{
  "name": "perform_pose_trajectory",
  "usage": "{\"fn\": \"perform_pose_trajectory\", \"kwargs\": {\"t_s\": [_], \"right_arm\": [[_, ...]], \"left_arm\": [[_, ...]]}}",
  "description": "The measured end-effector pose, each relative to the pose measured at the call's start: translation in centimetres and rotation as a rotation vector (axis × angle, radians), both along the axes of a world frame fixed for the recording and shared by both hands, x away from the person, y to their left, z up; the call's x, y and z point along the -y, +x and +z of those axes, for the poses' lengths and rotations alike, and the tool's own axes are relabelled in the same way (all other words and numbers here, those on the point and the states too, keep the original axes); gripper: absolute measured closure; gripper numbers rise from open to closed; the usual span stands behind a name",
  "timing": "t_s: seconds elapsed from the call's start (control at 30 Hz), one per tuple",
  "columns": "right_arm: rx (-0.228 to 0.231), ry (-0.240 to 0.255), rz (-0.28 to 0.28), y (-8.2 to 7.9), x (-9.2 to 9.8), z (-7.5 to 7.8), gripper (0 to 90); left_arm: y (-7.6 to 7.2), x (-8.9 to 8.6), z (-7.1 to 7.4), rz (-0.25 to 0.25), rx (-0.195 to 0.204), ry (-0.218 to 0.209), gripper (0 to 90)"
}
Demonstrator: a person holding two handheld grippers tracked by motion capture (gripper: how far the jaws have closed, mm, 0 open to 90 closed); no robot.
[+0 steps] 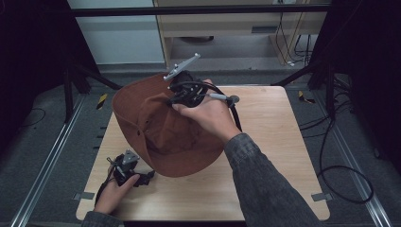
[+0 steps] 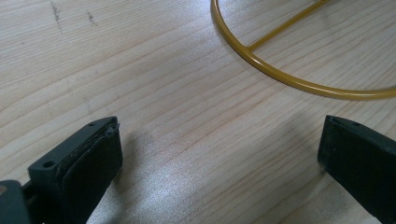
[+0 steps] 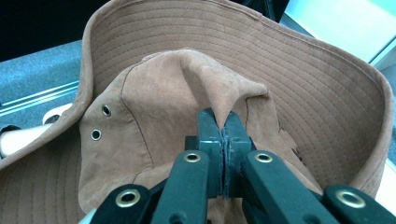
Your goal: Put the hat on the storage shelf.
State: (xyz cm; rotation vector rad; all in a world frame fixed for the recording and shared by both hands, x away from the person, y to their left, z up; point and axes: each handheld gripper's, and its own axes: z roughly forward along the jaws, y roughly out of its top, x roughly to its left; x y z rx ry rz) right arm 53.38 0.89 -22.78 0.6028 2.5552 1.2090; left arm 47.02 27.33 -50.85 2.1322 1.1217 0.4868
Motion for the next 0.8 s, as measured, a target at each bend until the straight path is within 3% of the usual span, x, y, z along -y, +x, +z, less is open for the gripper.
{"fn": "perform_pose_trajectory", "kwargs": {"t_s": [0.47,0.8], "right_arm": [[-0.006,-0.015,0.002,-0.15,-0.20,-0.44,87.7],[-0.010,-0.016,-0.002,-0.09,-0.67,-0.82,81.8]], "left_arm": [[0.00,0.00,0.00,0.000,0.000,0.000,0.0],[0.00,0.00,0.00,0.000,0.000,0.000,0.0]]}}
